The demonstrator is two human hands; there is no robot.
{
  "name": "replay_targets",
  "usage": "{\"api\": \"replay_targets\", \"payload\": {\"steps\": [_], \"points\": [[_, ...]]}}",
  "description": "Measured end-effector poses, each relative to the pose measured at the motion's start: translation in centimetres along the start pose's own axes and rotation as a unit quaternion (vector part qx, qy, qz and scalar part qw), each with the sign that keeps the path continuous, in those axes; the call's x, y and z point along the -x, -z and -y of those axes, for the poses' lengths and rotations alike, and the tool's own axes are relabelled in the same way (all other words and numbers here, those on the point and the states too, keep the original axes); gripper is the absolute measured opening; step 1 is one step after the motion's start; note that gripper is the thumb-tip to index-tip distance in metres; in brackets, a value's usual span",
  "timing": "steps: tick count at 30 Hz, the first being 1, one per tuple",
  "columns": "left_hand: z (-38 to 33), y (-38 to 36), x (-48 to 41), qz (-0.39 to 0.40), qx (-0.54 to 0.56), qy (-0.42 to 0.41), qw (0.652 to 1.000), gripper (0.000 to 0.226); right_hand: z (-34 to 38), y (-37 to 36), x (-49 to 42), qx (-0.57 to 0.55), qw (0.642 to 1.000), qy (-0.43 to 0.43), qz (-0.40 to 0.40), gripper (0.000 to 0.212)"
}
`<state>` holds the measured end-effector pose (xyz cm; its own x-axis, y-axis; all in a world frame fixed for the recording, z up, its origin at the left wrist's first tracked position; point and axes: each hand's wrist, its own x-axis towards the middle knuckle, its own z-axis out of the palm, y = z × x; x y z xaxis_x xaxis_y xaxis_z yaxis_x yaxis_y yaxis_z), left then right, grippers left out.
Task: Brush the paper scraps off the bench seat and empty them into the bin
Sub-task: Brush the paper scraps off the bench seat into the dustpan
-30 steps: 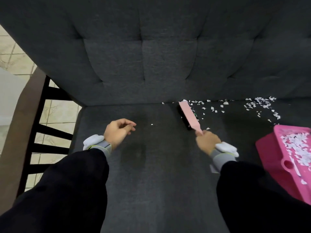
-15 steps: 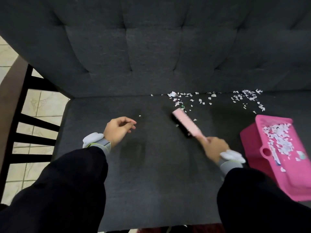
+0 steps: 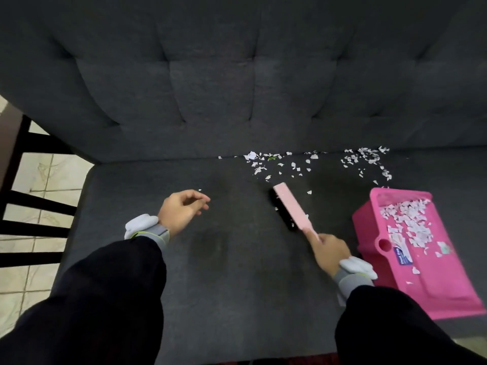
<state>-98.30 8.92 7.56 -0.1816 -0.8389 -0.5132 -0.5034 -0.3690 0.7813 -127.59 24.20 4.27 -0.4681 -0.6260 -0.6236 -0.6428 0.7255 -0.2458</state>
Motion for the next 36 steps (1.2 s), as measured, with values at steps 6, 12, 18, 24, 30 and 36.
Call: {"api": "replay_targets", "payload": {"steps": [6,12,18,24,30,36], "points": [[-0.5,2.6,-1.7,-0.008,0.003,0.002,1.0,0.024,6.7,0.6,-1.1,-0.001,0.999,0.045,0.019,0.051],[0.1,5.3,-3.2,-0.017,-0.008,0.014,1.0,0.027,18.2,-4.6,-0.9,0.064,0.981,0.157,0.093,0.05],[1.9,8.9,-4.4,-0.021,-0.018,0.035,0.999,0.029,22.0,-8.5,-1.1,0.105,0.965,0.176,0.163,0.047],[1.1,8.6,-5.2,-0.011,-0.02,0.029,0.999,0.026,13.7,-1.0,-5.2,0.084,0.994,0.029,0.063,0.048],[-1.1,6.4,-6.1,-0.01,-0.004,0.019,1.0,0.026,8.8,4.6,-6.7,0.054,0.997,-0.047,0.004,0.044],[-1.0,5.7,-5.9,-0.022,0.019,0.024,0.999,0.026,15.5,2.1,-5.8,0.101,0.989,0.093,0.047,0.045]]}}
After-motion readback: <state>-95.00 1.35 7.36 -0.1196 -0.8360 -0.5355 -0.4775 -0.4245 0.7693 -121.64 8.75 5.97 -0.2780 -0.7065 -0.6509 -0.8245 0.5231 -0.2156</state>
